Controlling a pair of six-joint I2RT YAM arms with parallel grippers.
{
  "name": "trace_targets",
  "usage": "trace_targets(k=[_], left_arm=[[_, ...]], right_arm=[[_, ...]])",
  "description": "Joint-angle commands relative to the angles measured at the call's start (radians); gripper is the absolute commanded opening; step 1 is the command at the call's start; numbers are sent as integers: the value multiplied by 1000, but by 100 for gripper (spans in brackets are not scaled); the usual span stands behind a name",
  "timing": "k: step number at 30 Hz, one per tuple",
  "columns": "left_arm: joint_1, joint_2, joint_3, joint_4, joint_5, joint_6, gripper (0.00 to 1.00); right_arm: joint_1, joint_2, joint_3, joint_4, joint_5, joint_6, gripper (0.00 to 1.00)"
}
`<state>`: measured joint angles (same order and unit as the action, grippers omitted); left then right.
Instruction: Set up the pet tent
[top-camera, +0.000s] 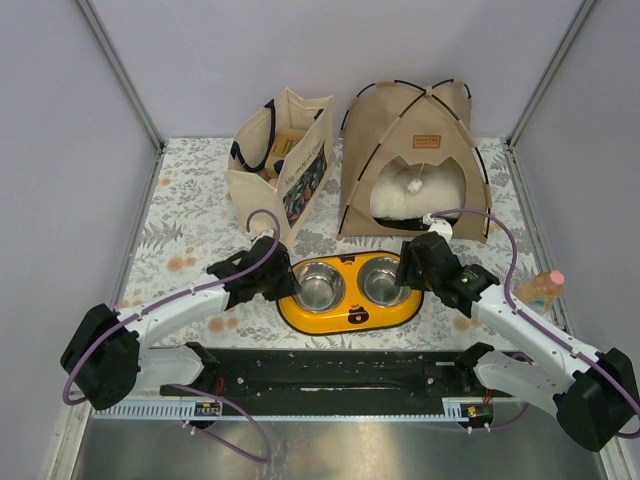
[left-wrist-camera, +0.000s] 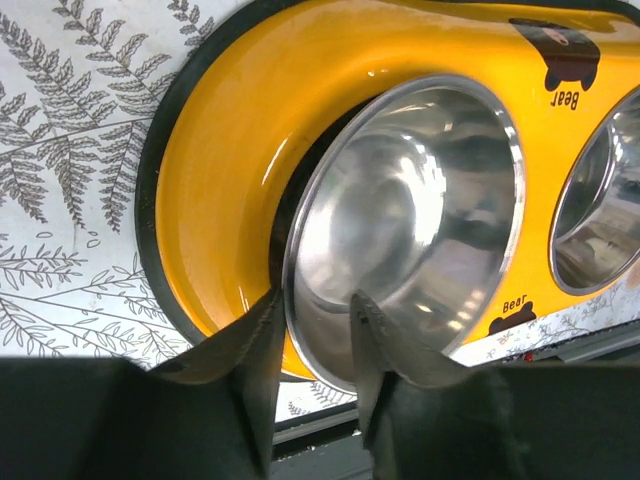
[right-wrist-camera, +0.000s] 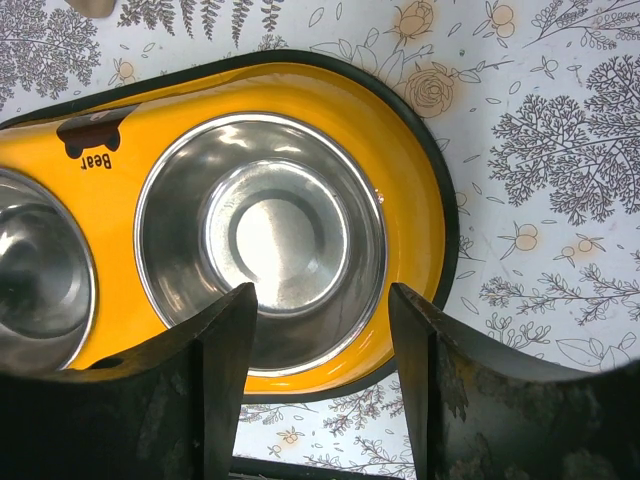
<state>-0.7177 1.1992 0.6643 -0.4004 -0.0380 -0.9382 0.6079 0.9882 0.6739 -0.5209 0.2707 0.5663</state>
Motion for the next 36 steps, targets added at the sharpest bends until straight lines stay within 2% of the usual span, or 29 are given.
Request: trace_targets(k=[1,8,17,23,33,36], left_arm=[[1,-18,9,-6,-34,2,42],[3,-58,26,-32,-83,42,59],[-6,-190,11,4,-117,107,69],[-12,-210,-61,35,-128,99,91],[-20,-142,-158,141,-146,53,93],[-19,-119,-192,202,-120,26,88]], right_arm=[[4,-11,-4,30,5,-5,64],[3,-19,-5,29,10,-5,64],[4,-62,7,-10,22,-28,65],[4,-105,-28,-31,56,-40,75],[1,-19,-69,7,78,-13,90],[3,30,-73,33,38,10,90]])
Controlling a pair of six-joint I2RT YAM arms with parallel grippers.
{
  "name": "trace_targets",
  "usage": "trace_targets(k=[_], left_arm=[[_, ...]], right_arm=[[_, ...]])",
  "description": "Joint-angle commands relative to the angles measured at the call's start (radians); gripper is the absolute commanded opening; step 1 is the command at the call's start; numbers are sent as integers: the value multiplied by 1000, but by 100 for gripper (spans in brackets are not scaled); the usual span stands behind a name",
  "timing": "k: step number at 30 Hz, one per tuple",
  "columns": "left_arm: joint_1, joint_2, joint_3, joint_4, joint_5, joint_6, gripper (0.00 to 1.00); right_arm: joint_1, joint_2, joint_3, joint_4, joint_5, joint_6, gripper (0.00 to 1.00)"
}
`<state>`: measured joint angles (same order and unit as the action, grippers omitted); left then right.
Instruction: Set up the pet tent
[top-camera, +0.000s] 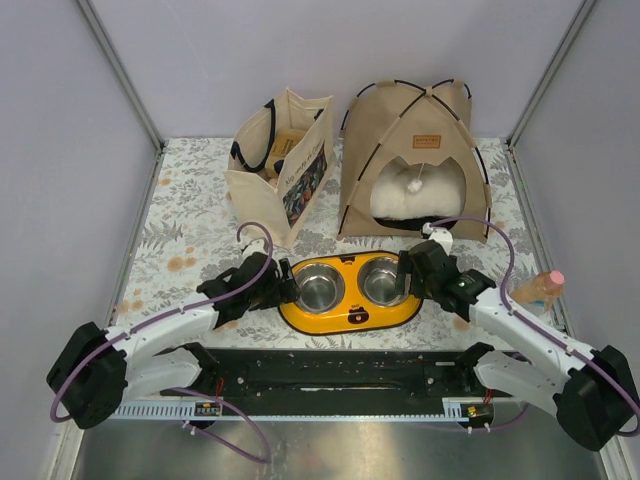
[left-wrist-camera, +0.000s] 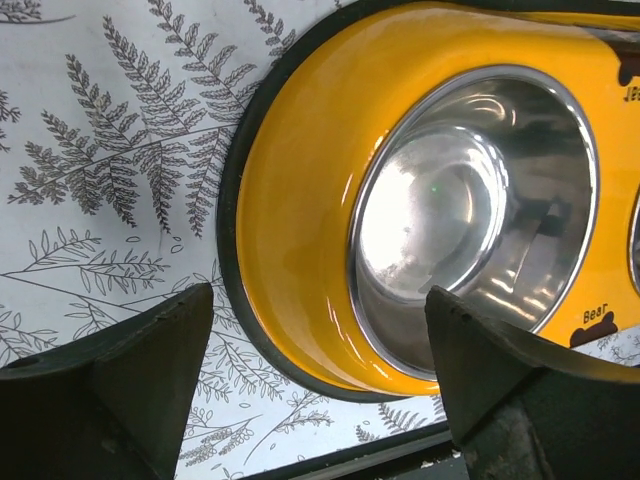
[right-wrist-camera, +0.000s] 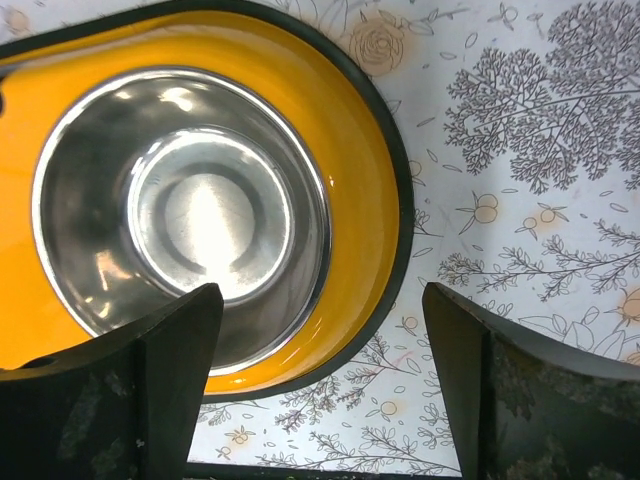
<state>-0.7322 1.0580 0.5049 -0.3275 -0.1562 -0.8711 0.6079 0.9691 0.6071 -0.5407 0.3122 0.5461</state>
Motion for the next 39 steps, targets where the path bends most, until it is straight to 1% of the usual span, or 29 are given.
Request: trace_targets(k=[1,3,6,10,13,18,21,24,25,31,33,34,35,36,38,39], left_arm=[[-4,29,-46,165,10,-57,88],[-6,42,-69,223,41,-86,86],[-4,59,-85,263,41,-121,86],[-4,56,-72,236,-26,-112,86],[4,56,-65,232,-43,-94,87],[31,106,-74,323,-3,-91,85],[57,128,-71,364,-2,-92,83],[91,137,-51,381,4,-69,82],[100,138,-43,380,6,-60,82],[140,116,-2,340,-22,-23,82],[155,97,3,324,-28,-13,82],[159,83,7,290,-32,-3,82],[163,70,14,269,-42,6,83],[163,51,18,242,-52,15,85],[165,5,32,182,-75,37,91],[165,-22,43,147,-86,50,93]], right_arm=[[1,66,-7,65,-16,40,88],[3,95,-7,82,-36,55,85],[3,124,-9,107,-53,67,83],[3,172,-17,148,-102,81,82],[1,218,-13,182,-156,100,80],[3,283,-13,242,-252,147,73],[3,295,-12,274,-288,161,71],[4,309,-9,314,-308,167,70],[4,316,-4,320,-341,167,69],[10,352,39,338,-360,153,69],[10,342,45,334,-354,141,70],[10,330,51,314,-337,135,71],[10,312,62,292,-317,121,74],[10,292,68,262,-282,111,78],[10,226,79,199,-205,81,92],[10,179,79,173,-156,71,97]])
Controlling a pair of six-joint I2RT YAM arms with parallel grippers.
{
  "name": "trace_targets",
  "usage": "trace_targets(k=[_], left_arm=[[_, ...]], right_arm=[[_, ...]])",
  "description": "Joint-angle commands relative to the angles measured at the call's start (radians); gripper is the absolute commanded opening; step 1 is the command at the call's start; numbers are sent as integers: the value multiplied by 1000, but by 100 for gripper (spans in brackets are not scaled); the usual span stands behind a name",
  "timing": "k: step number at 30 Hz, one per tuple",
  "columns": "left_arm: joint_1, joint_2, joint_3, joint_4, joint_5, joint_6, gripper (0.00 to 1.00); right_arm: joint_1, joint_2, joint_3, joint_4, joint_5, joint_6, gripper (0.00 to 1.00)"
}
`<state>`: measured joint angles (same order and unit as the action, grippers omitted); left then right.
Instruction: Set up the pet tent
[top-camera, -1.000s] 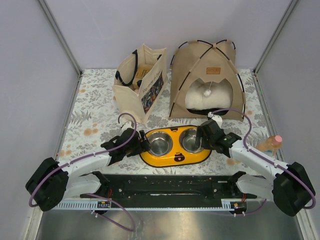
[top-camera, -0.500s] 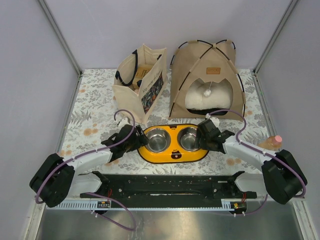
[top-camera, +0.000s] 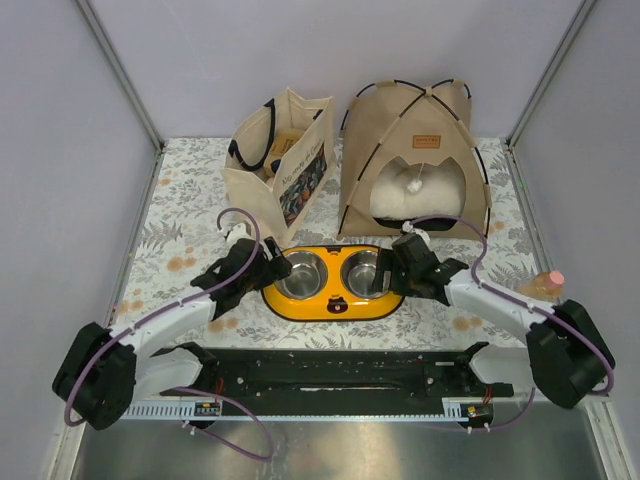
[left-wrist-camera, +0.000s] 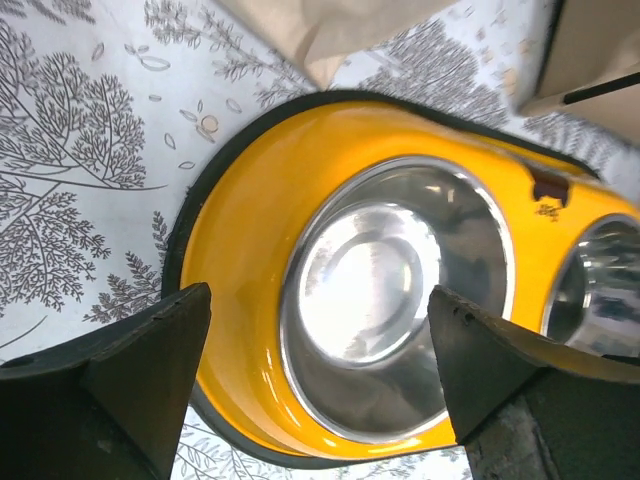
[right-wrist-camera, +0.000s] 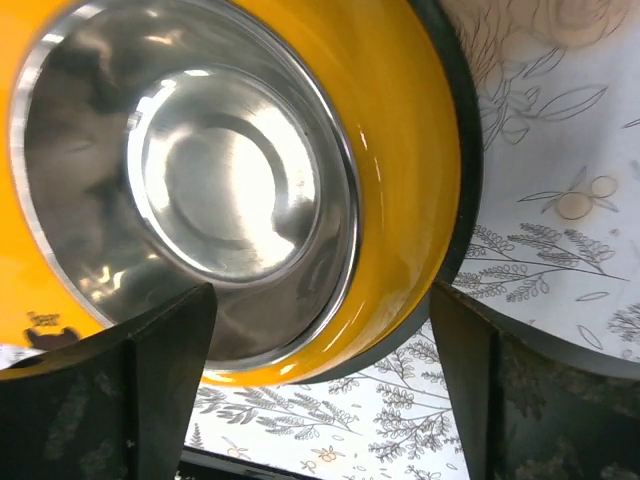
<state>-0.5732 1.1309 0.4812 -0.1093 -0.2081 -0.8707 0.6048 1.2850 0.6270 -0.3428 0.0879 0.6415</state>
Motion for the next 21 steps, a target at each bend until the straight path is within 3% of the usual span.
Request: trace_targets(k=[1,12,21], left_arm=[[6,-121,76,-117,-48,62,96],[4,-466,252,-553,-64,171,99],[4,-606,494,-943,-79,214,99]], right_arm=[[13,-188,59,-54,123,-40,99],[12,-626,315,-554,410,-126,99],[12,-898,637,-879,625,-157,99]])
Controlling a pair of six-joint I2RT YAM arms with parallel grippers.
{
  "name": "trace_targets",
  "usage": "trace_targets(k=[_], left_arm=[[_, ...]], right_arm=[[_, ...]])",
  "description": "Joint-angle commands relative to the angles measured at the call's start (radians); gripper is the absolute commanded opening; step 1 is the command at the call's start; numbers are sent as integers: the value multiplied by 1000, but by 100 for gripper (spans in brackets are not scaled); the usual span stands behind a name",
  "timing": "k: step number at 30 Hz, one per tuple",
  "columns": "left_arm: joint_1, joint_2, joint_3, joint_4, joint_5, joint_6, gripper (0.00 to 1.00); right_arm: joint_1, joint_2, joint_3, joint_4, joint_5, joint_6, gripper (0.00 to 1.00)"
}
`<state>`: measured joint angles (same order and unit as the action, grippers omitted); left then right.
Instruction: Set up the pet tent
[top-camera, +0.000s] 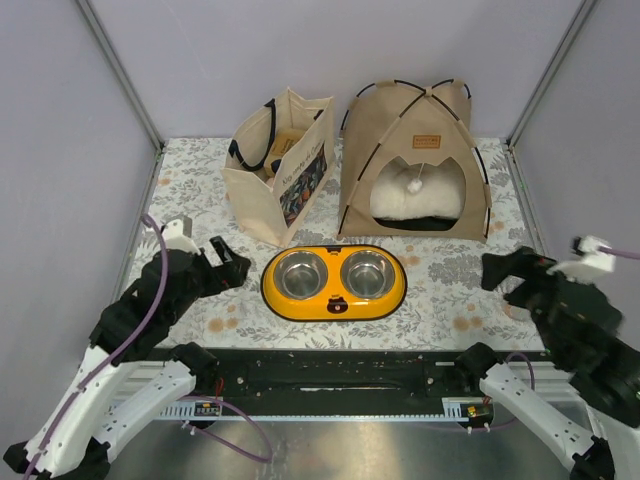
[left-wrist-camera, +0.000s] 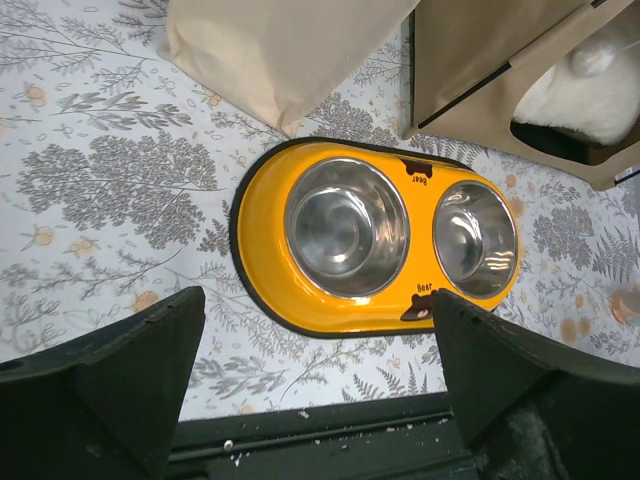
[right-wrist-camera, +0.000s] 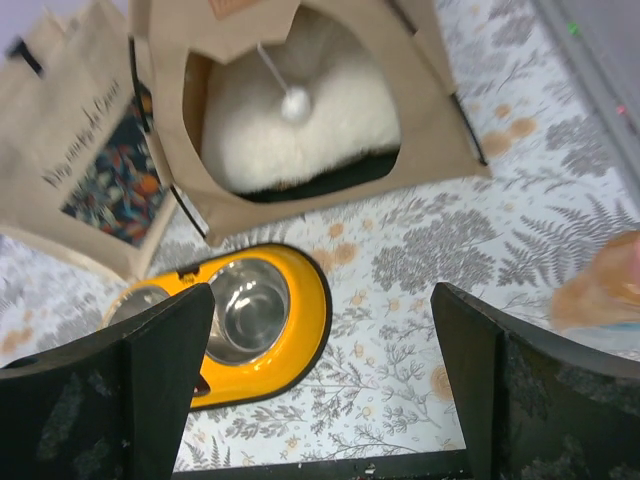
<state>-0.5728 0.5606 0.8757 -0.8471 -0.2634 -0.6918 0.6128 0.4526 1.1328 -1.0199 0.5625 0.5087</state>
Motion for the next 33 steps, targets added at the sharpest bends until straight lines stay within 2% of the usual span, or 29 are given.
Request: trace_targets(k=[1,6,12,19,25,33], left_arm=[[4,-51,115,-231,-31,35,99],[5,-120,189,-340,-62,28,99],[4,-197,275,-463,-94,0,99],[5,-304,308,-461,-50,20,99],[4,-320,330,-486,-30,28,99],[4,-341,348,-486,-42,34,99]], right_arm=[[4,-92,163,-245,171,-25,100],[4,-187,326,-367,226,-21,99],[4,-255,426,-410,234,-64,99],[4,-293,436,-376,234,-114,99],[4,-339,363,-280,189,-136,99],[4,-348,312,-244,201,-137,99]])
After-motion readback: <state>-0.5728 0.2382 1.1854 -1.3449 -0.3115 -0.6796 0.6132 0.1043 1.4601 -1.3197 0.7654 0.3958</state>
